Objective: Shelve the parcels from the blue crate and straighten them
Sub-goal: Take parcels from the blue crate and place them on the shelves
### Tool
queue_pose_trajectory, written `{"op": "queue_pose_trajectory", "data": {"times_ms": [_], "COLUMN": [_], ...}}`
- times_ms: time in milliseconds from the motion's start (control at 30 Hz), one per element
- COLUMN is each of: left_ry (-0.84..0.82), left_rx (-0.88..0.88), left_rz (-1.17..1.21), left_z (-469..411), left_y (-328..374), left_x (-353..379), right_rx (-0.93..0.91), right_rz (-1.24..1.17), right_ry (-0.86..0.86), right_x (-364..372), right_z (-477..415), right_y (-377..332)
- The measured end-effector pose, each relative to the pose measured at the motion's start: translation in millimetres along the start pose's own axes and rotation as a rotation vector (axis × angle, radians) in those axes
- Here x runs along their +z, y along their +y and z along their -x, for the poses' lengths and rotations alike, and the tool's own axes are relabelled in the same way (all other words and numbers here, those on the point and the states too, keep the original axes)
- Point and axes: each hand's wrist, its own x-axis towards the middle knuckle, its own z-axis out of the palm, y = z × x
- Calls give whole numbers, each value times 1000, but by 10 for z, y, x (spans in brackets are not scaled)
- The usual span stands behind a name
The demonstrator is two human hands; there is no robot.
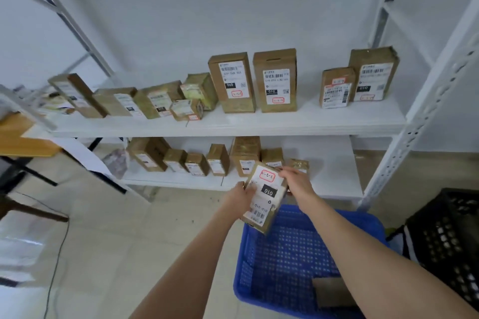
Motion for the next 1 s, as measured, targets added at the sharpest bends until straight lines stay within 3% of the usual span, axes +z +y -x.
{"op": "queue_pose_trajectory", "data": {"times_ms": [133, 433, 600, 700, 800, 933, 1000], "left_ry": [60, 88, 127, 59, 5, 150, 101], "left_rx": [54, 151, 251, 326, 338, 238, 156], "left_rz": [18, 304, 284, 169, 205, 426, 526], "left_z": [241, 238, 48, -61, -149, -287, -299], "left_y": [88, 7, -208, -289, -299, -344, -354], "left_x": [-279, -912, -1326, -1599, -1813, -1881, -1821], "right_rx": [-53, -109, -113, -133, -97, -3, 22], "right_rz": [-96, -273, -220, -92, -35, -321, -466], "right_ry": [57, 122, 81, 80, 51, 121, 96], "right_x": [73, 429, 741, 893, 1024, 1153, 1177], "right_z": [226, 371, 338, 346, 399, 397, 426], "right_y": [-338, -757, -822, -851, -855, -723, -664]}}
